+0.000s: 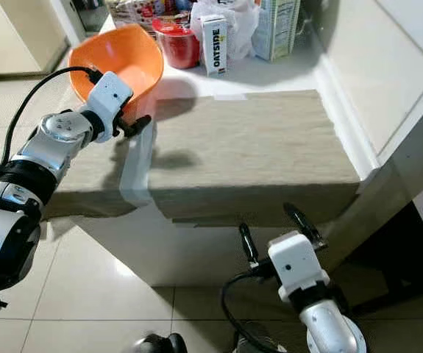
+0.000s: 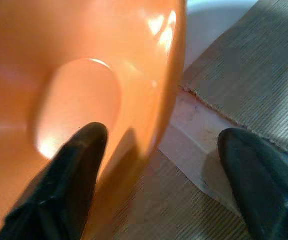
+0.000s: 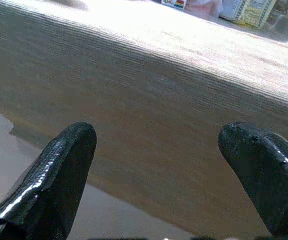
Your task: Setting the table
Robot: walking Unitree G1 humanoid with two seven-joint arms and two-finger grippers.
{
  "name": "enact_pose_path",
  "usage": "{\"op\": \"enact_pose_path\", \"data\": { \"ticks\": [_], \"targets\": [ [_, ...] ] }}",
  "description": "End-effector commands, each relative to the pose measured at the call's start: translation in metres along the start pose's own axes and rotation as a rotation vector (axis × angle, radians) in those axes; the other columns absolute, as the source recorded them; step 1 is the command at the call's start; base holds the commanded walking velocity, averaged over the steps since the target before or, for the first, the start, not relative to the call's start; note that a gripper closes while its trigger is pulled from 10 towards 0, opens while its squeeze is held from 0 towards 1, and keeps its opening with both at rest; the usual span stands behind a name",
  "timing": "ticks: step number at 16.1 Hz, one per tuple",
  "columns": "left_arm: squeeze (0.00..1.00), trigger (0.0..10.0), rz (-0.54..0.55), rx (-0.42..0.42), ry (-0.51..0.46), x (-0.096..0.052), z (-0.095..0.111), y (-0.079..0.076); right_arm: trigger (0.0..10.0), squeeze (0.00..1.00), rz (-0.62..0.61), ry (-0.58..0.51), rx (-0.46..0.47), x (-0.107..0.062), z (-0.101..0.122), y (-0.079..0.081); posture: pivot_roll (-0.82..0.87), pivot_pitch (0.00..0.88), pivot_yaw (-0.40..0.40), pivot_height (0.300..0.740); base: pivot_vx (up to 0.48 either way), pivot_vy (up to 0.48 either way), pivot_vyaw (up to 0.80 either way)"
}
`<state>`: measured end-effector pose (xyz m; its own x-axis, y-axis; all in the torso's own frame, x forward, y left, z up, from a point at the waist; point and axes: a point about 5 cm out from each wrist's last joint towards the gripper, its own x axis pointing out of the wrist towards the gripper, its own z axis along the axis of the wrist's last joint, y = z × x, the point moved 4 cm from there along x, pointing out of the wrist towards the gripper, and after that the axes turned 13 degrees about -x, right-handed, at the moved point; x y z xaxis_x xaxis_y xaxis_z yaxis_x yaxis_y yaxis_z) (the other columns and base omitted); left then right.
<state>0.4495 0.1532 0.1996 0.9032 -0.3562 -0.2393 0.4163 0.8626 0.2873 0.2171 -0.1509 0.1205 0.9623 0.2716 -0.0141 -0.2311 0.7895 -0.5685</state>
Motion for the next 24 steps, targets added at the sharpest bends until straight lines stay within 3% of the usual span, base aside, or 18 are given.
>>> {"op": "enact_pose_path", "data": {
  "ticks": [1,7,12,17,20,22,24],
  "targets": [
    [0.0,0.0,0.007,-0.01,0.102,-0.003,-0.022,0.003,10.0,0.0,0.002,-0.009,-0.011,-0.003,0.005,-0.001,-0.32,0.175,0.131,0.74,0.0,0.0,0.0],
    [0.0,0.0,-0.04,0.038,0.095,-0.002,-0.017,-0.001,10.0,0.0,0.008,-0.001,-0.01,-0.004,0.005,0.0,-0.32,0.183,0.13,0.74,0.0,0.0,0.0],
    [0.0,0.0,-0.147,-0.045,0.092,-0.003,-0.02,-0.013,10.0,0.0,0.014,-0.002,-0.011,-0.002,0.005,0.0,-0.31,0.183,0.123,0.74,0.0,0.0,0.0],
    [0.0,0.0,-0.17,-0.039,0.051,-0.006,-0.012,-0.009,10.0,0.0,0.023,-0.011,-0.007,0.004,0.005,0.001,-0.28,0.18,0.114,0.74,0.0,0.0,0.0],
    [0.0,0.0,-0.243,-0.112,0.011,-0.009,-0.005,-0.013,10.0,0.0,0.029,-0.015,-0.006,0.007,0.005,0.003,-0.27,0.177,0.113,0.74,0.0,0.0,0.0],
    [0.0,0.0,-0.346,-0.185,-0.015,-0.011,0.0,-0.026,10.0,0.0,0.033,-0.015,-0.004,0.009,0.004,0.004,-0.26,0.175,0.113,0.74,0.0,0.0,0.0],
    [0.0,0.0,-0.406,-0.205,-0.044,-0.016,0.007,-0.037,10.0,0.0,0.036,-0.018,-0.003,0.011,0.005,0.005,-0.25,0.176,0.114,0.74,0.0,0.0,0.0]
  ]
}}
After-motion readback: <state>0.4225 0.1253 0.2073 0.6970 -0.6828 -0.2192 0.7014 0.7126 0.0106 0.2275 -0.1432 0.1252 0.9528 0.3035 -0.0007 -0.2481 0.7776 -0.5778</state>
